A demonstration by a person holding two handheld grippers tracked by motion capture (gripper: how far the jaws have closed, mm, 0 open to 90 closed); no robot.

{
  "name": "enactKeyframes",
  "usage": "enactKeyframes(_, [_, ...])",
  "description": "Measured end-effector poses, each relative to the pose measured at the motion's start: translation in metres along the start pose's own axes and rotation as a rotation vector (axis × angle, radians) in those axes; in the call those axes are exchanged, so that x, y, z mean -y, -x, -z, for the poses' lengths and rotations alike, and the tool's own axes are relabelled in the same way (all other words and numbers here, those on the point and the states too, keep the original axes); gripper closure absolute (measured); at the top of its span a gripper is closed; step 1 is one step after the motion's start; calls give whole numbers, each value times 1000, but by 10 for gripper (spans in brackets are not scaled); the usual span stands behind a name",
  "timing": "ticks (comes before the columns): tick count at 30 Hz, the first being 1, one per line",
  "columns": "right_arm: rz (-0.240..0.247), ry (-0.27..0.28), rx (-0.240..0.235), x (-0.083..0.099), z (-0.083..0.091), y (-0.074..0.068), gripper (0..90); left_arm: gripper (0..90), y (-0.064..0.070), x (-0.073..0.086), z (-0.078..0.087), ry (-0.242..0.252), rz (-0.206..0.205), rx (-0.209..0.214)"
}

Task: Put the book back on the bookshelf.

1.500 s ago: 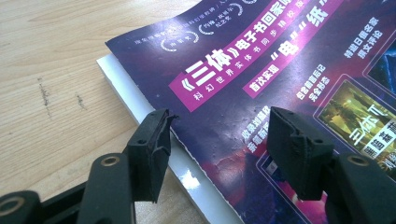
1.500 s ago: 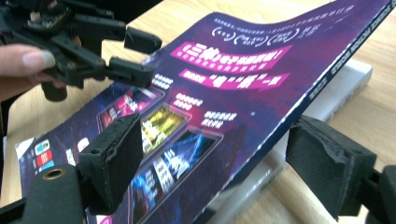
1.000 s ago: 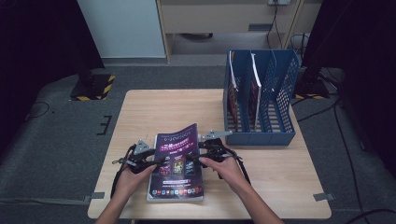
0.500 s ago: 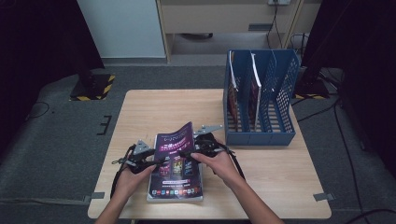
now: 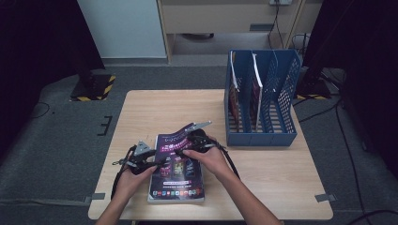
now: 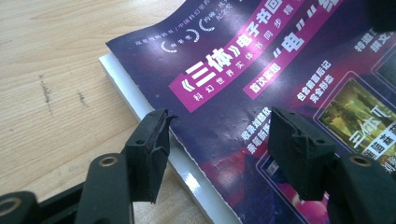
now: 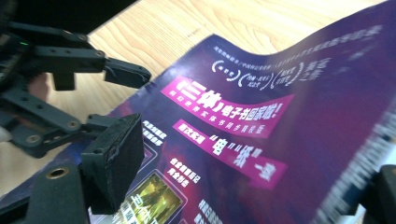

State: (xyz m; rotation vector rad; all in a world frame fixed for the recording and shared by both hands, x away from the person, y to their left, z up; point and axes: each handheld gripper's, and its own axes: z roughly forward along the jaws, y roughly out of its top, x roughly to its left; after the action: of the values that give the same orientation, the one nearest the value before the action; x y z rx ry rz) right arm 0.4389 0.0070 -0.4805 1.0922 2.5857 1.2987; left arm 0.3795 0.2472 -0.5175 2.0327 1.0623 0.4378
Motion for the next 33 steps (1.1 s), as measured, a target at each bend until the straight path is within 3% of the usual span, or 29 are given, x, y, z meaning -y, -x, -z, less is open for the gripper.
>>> enactKeyframes(6, [0, -41, 43, 1, -11, -3, 321, 381, -1, 0, 0, 0, 0, 3])
enactKeyframes(8, [8, -43, 65, 2, -12, -2, 443, 380, 0, 0, 0, -1, -2, 2])
enactKeyframes(11, [6, -33, 97, 2, -12, -1, 568, 369, -1, 0, 0, -2, -2, 5])
enactKeyframes(16, [-27, 21, 91, 3, -7, 4, 728, 321, -1, -1, 1, -3, 3, 5])
enactKeyframes(17, [-44, 32, 79, 3, -6, 4, 741, 313, -1, -1, 2, -3, 4, 3])
enactKeyframes(22, [-15, 67, 63, 0, 0, 1, 767, 270, -3, -1, 4, 18, 22, 2])
enactKeyframes(29, [32, 114, 69, -8, 13, -3, 789, 236, -2, -2, 4, 26, 27, 8])
enactKeyframes(33, [34, 135, 79, -10, 19, -4, 794, 221, -2, -2, 3, 26, 35, 24])
